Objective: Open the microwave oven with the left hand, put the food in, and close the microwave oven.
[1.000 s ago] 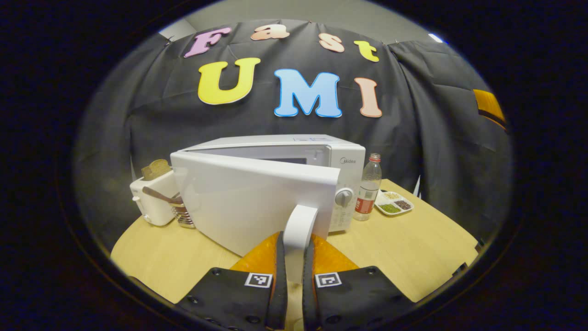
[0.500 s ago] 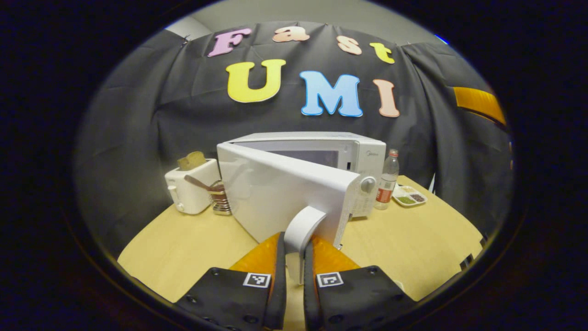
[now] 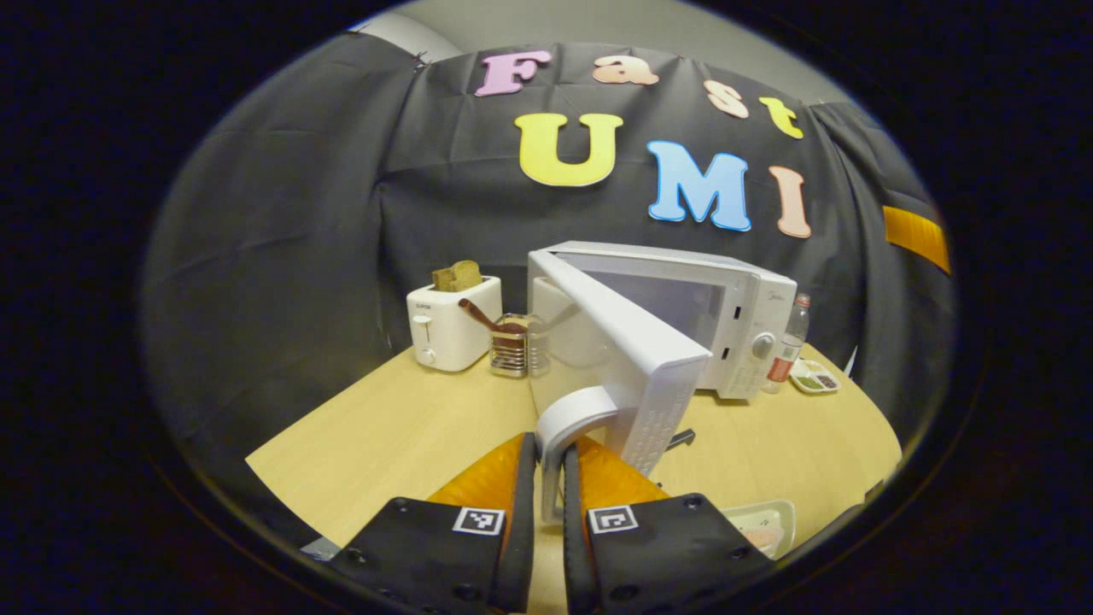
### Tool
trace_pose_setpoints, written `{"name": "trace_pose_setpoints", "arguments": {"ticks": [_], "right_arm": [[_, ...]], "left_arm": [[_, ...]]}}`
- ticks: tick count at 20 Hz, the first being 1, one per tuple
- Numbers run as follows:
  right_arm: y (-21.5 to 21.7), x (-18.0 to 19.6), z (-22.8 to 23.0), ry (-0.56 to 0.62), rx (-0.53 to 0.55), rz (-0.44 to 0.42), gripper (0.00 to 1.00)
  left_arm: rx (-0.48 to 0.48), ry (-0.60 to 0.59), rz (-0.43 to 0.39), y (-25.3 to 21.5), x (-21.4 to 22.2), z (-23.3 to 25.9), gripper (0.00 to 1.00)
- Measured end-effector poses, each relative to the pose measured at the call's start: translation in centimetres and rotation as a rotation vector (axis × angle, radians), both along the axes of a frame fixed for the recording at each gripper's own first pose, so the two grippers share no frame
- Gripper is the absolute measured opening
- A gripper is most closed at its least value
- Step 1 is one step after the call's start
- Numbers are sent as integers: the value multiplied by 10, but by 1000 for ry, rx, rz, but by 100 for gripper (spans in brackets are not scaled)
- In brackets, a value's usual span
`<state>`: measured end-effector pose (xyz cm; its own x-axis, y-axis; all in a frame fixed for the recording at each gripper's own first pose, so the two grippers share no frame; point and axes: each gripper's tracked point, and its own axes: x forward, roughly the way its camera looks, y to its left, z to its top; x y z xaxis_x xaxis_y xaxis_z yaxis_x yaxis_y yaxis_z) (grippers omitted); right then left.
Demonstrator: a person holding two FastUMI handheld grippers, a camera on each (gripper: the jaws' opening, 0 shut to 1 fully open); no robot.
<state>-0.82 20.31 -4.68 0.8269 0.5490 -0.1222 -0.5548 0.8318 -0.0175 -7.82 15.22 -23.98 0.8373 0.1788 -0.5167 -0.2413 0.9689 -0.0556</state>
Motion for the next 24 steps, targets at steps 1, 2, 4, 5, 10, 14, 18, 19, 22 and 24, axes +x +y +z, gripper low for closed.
{"name": "trace_pose_setpoints", "arguments": {"ticks": [1, 2, 4, 5, 10, 14, 18, 19, 22, 24], "right_arm": [[7, -3, -1, 1, -3, 8, 96], [14, -6, -3, 6, -6, 15, 96], [28, -12, -8, 24, -7, 26, 96], [36, -13, -11, 37, -10, 34, 96], [70, -22, -23, 75, -39, 64, 96], [89, -19, -48, 127, -113, 97, 96], [89, -31, -88, 205, -246, 182, 96], [88, -33, -100, 232, -276, 212, 96], [88, -49, -142, 333, -378, 318, 96], [83, -58, -162, 369, -441, 377, 97]], "left_arm": [[-3, -3, 4, 8, -7, 0, 22], [4, -4, 5, 17, -12, -2, 22], [16, 3, 9, 37, -22, -8, 21], [18, 8, 16, 46, -24, -11, 21], [4, -5, 58, 100, -30, -14, 20], [9, -20, 105, 145, -43, -11, 20], [-10, -54, 167, 166, -64, -1, 47], [4, -64, 187, 171, -71, 5, 68], [51, -69, 252, 181, -92, 16, 85], [85, -74, 291, 184, -105, 27, 96]]}}
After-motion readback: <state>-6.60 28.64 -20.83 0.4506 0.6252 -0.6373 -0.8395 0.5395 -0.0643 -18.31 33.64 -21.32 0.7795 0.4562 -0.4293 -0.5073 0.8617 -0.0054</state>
